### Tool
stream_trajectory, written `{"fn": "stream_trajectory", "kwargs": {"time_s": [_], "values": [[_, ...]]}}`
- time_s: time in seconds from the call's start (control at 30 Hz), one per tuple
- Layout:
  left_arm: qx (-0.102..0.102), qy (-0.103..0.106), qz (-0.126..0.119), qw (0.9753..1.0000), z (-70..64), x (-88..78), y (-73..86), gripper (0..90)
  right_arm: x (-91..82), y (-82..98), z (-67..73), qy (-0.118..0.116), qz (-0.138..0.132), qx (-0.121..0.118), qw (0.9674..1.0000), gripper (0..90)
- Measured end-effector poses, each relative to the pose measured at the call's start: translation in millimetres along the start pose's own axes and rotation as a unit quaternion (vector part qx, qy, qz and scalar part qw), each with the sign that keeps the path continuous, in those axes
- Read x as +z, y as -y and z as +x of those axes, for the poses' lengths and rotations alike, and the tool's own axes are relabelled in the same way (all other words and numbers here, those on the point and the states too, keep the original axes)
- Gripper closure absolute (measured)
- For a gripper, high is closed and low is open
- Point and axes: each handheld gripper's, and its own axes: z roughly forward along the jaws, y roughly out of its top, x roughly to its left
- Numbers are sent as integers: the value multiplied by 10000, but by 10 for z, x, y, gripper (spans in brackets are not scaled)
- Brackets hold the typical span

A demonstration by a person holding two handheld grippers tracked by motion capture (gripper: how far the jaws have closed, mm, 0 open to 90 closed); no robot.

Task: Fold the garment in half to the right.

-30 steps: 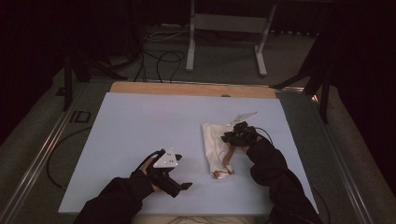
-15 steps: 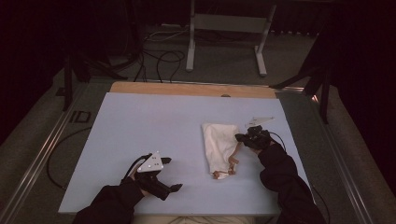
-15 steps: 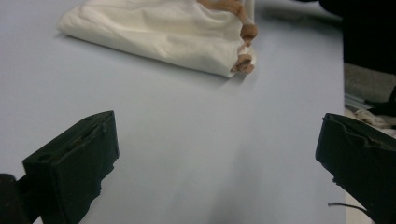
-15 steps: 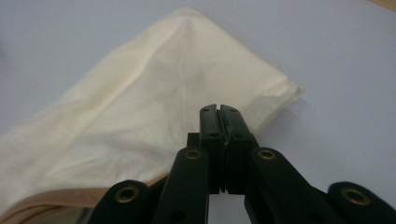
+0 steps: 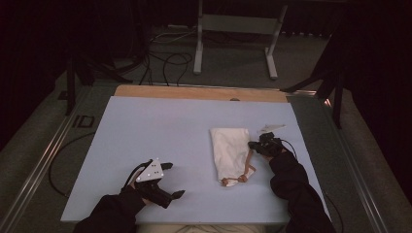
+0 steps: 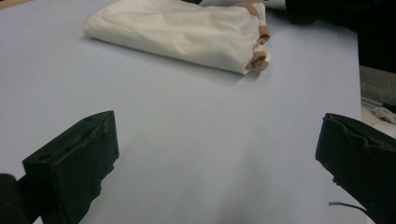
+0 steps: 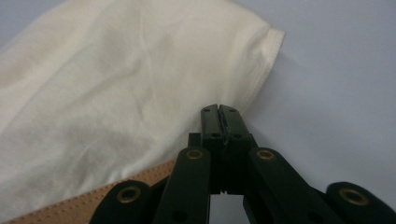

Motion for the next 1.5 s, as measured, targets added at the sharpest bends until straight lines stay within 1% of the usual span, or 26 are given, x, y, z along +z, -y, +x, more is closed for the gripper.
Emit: {"fn": "stream_trajectory", "kwargs": {"time_s": [0.1,0.13,0.23,0.3,0.33,0.4,0.43,0.47,0.53,0.6,0.67,0.7,0.77,0.83,0.87,0.9,1.07,1.1,1.13,1.2,1.23,1.27,1.33,1.37,1.4,1.5], "values": [[-30,-41,4,10000,17,-33,28,3,24,33,-9,5,51,50,10000,900],[-33,-50,3,10000,21,-44,37,3,33,38,-15,12,59,21,10000,900],[-43,-97,39,9999,30,-73,67,3,31,40,-22,14,68,38,10000,900],[-75,-105,42,9999,34,-86,88,3,33,31,-22,56,85,29,9999,900],[-70,-132,36,9999,36,-90,98,3,36,31,-22,53,79,37,9999,900],[-82,-116,40,9999,42,-101,112,3,36,24,-25,-21,52,81,10000,891],[-90,-134,21,9999,40,-101,118,3,27,14,-24,-22,11,128,9999,829],[-79,-135,29,9999,41,-102,122,3,17,0,-32,-40,-35,152,9999,805],[-70,-145,12,9999,41,-106,126,3,-19,-48,-58,-120,-212,261,9994,698],[-86,-150,-25,9998,39,-108,128,3,-47,-124,-99,-145,-314,327,9989,635],[-83,-157,-55,9998,38,-111,131,3,-68,-211,-136,-82,-429,401,9982,603],[-76,-156,-69,9998,37,-113,134,3,-66,-254,-160,-98,-476,446,9978,584],[-67,-168,-73,9998,36,-115,139,3,-50,-332,-213,-59,-526,518,9973,584],[-71,-157,-102,9998,36,-117,144,3,-19,-396,-270,-167,-570,645,9962,577],[-77,-159,-105,9998,36,-117,144,3,3,-426,-289,-222,-577,711,9956,569],[-75,-163,-112,9998,36,-119,144,3,30,-453,-305,-294,-561,726,9953,562],[-70,-114,-155,9998,29,-123,139,3,190,-521,-362,-324,-333,844,9954,487],[-69,-111,-157,9998,28,-123,139,3,225,-522,-377,-400,-294,865,9950,475],[-70,-101,-161,9998,29,-124,139,3,256,-521,-382,-411,-238,897,9948,473],[-74,-84,-173,9998,31,-125,139,3,311,-512,-394,-406,-119,899,9950,483],[-79,-78,-179,9998,32,-125,138,3,326,-506,-399,-387,-85,905,9951,578],[-76,-84,-178,9998,33,-127,137,3,323,-501,-393,-310,-92,844,9959,682],[-79,-80,-183,9998,33,-130,137,3,309,-507,-376,-216,-106,737,9970,848],[-78,-86,-181,9998,33,-130,136,3,294,-515,-367,-165,-148,695,9973,872],[-80,-87,-190,9997,33,-130,134,3,279,-527,-365,-175,-191,674,9974,881],[-102,-91,-209,9997,32,-127,131,3,240,-572,-360,-73,-267,608,9978,885]]}}
